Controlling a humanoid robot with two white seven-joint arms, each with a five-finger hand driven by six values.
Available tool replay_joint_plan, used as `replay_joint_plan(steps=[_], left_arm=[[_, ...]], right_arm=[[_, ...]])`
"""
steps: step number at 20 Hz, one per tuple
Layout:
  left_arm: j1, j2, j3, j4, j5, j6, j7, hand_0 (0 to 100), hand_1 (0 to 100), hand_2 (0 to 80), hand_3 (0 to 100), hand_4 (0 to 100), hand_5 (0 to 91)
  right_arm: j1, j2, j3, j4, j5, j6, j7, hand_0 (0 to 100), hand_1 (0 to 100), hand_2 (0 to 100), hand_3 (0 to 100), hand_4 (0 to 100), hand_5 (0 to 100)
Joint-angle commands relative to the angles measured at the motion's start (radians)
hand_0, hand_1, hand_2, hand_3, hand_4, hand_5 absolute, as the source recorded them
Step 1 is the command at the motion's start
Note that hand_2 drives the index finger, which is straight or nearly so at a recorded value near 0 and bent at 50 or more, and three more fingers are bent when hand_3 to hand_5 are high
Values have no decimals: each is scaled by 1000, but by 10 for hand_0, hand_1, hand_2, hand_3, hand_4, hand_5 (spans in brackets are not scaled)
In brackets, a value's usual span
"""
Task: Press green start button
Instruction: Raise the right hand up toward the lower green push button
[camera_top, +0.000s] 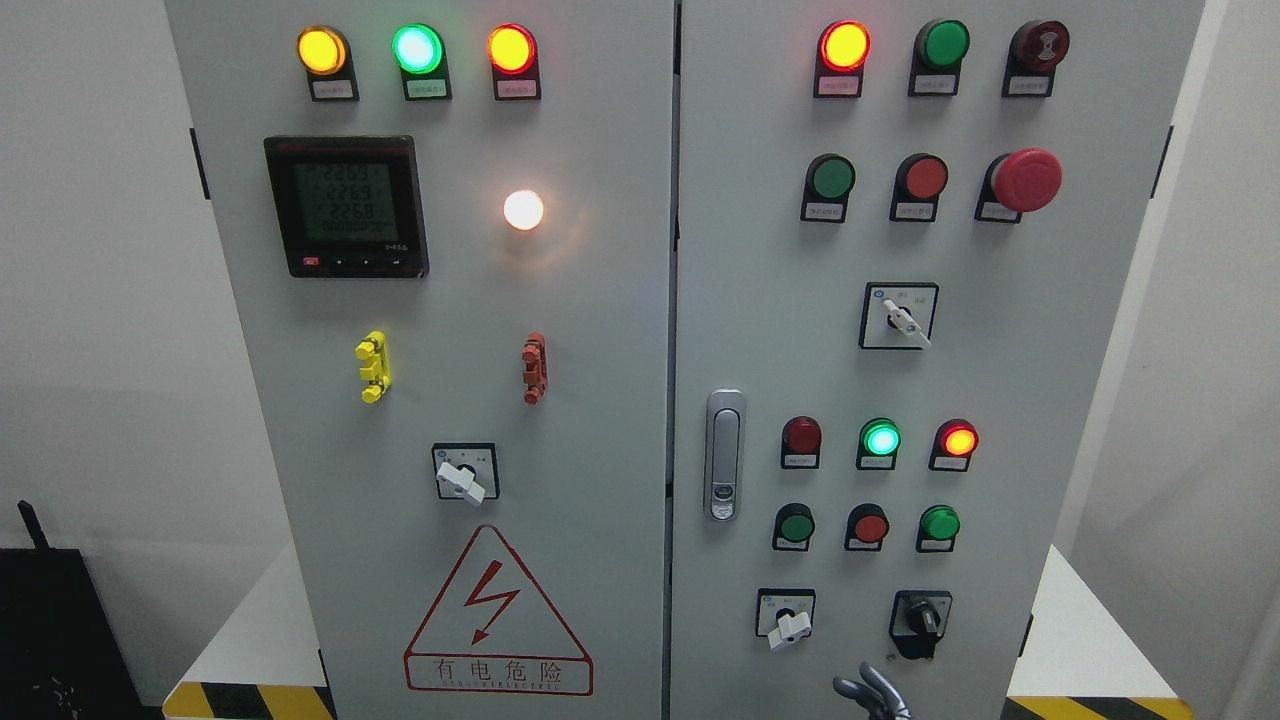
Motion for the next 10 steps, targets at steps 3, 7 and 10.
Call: replay_joint_plan(steps=[3, 7, 10], left_arm=[[0, 0, 0, 0, 0, 0, 0, 120, 556, 0, 0, 0, 0], [0, 0, 0, 0, 0, 0, 0, 120, 556, 0, 0, 0, 0], [0, 0, 0, 0, 0, 0, 0, 120, 556, 0, 0, 0, 0]], right_arm=[[-30, 2, -23, -5, 217, -36, -30, 399, 345, 0, 521, 494, 285], [-48, 3, -29, -6, 326, -59, -59, 464, 345, 0, 521, 505, 319], [-71, 3, -43, -6, 402, -66, -65, 491, 347, 0, 521, 510, 330]])
